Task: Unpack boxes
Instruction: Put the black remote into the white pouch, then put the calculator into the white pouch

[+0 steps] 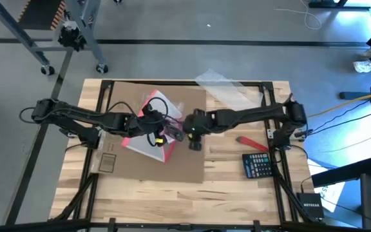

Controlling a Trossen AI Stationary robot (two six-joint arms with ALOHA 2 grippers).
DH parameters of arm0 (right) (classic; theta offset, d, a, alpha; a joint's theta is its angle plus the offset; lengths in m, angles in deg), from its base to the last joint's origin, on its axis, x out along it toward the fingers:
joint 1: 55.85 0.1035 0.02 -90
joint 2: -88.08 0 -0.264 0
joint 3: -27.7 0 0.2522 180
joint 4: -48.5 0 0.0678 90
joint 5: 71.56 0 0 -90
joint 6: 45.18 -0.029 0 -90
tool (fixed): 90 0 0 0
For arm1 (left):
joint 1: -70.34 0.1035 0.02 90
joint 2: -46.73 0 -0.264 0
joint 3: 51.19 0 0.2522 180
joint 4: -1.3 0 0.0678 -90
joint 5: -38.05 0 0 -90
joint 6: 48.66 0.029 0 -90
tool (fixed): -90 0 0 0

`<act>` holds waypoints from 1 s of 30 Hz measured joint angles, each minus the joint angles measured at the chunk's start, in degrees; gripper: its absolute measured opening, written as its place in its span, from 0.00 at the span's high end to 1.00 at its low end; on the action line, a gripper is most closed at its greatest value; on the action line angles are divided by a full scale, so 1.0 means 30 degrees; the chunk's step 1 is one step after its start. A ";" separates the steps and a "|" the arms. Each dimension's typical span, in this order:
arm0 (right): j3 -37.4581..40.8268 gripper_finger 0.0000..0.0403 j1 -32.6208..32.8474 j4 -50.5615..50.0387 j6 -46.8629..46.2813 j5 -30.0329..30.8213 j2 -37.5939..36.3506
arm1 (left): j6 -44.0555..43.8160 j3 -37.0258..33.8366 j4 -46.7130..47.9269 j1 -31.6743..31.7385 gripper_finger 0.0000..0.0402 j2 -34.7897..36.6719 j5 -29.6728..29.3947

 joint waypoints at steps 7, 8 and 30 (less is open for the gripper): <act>0.3455 0.61 0.0290 0.4023 -0.2241 -0.0370 0.0736 | 0.0095 0.0000 -0.0104 0.0000 0.98 0.0000 -0.0051; 0.3727 0.63 0.0277 0.5084 -0.2584 -0.0551 0.0828 | 0.0095 0.0000 -0.0156 0.0007 0.98 0.0000 -0.0066; 0.3306 0.98 -0.0319 0.6687 -0.1617 -0.0041 0.0077 | 0.0022 0.0000 -0.0020 -0.0022 0.98 0.0015 -0.0066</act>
